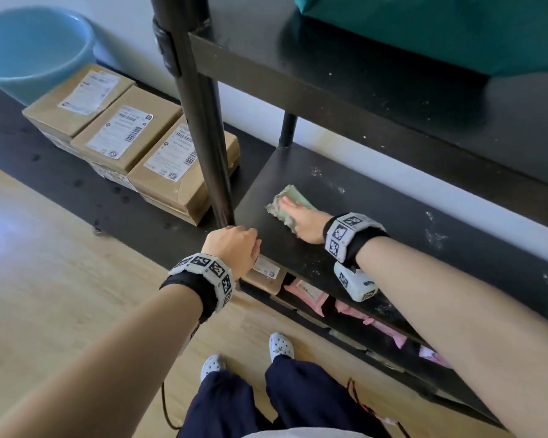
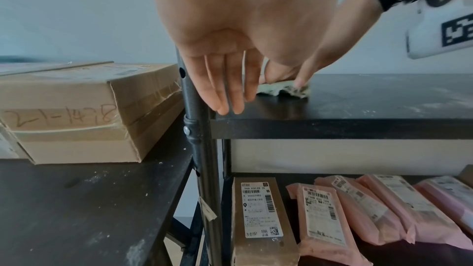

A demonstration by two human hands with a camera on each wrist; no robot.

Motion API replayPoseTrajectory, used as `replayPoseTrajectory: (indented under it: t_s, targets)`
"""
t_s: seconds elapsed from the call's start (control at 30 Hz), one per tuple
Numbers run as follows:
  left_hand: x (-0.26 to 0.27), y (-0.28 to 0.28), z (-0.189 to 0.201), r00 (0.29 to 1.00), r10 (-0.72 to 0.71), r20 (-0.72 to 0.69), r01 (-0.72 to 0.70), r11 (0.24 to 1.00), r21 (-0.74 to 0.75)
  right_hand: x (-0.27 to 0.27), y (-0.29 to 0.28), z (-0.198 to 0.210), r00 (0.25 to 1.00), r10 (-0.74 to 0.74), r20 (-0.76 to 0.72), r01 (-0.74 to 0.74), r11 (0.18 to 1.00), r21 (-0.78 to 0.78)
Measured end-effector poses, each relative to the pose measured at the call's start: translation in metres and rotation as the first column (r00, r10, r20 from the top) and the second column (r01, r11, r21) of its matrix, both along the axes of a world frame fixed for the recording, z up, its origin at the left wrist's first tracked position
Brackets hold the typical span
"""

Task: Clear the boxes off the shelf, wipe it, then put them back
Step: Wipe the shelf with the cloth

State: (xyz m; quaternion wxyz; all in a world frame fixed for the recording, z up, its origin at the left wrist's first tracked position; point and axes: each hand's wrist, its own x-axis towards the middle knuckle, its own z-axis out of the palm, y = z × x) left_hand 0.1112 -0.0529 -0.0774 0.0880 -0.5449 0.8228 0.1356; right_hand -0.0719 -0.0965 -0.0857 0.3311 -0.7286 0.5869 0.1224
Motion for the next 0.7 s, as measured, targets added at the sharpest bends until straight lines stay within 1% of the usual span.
replayPoseTrajectory:
  t_s: [0.07, 0.1, 0.13, 0.2, 0.27, 0.33, 0.4, 0.47, 0.53, 0.6, 0.7]
  targets:
    - [0.002, 0.001, -0.002, 1.000, -0.004, -0.021, 0.003, 1.000, -0.029, 0.033, -0.009, -0.006, 0.995, 0.099, 0.029, -0.099, 0.995, -0.002]
    - [0.003, 0.002, -0.003, 1.000, -0.007, -0.031, 0.006, 0.999, -0.039, 0.045, -0.016, -0.010, 0.992, 0.117, 0.038, -0.117, 0.993, -0.011]
    - [0.005, 0.003, -0.004, 0.999, -0.014, -0.039, 0.012, 0.999, -0.052, 0.051, -0.025, -0.011, 0.991, 0.125, 0.041, -0.124, 0.992, -0.021]
    - [0.007, 0.003, -0.008, 0.998, -0.033, -0.051, 0.029, 0.997, -0.069, 0.047, -0.046, -0.016, 0.996, 0.087, 0.038, -0.084, 0.994, -0.077]
    - [0.007, 0.004, -0.013, 0.997, -0.038, -0.068, 0.034, 0.998, -0.056, 0.021, -0.061, -0.021, 0.998, -0.034, 0.058, 0.042, 0.987, -0.155]
    - [0.003, 0.005, -0.017, 0.996, -0.039, -0.085, 0.036, 0.998, -0.042, -0.019, -0.068, -0.029, 0.986, -0.166, 0.037, 0.170, 0.961, -0.219]
    - [-0.005, 0.006, -0.018, 0.994, -0.056, -0.095, 0.052, 0.998, -0.040, -0.059, -0.065, -0.035, 0.972, -0.234, -0.015, 0.225, 0.951, -0.214]
    - [-0.012, 0.006, -0.017, 0.994, -0.063, -0.086, 0.058, 0.997, -0.055, -0.079, -0.057, -0.036, 0.969, -0.234, -0.076, 0.220, 0.962, -0.161]
    - [-0.019, 0.004, -0.015, 0.996, -0.033, -0.078, 0.027, 0.997, -0.076, -0.073, -0.047, -0.034, 0.971, -0.213, -0.108, 0.195, 0.968, -0.155]
    - [-0.026, 0.001, -0.013, 0.997, 0.005, -0.074, -0.011, 0.996, -0.088, -0.049, -0.040, -0.033, 0.979, -0.181, -0.092, 0.164, 0.972, -0.168]
    - [-0.034, -0.007, -0.012, 0.996, 0.053, -0.068, -0.058, 0.996, -0.072, -0.004, -0.045, -0.034, 0.997, -0.058, -0.052, 0.049, 0.985, -0.165]
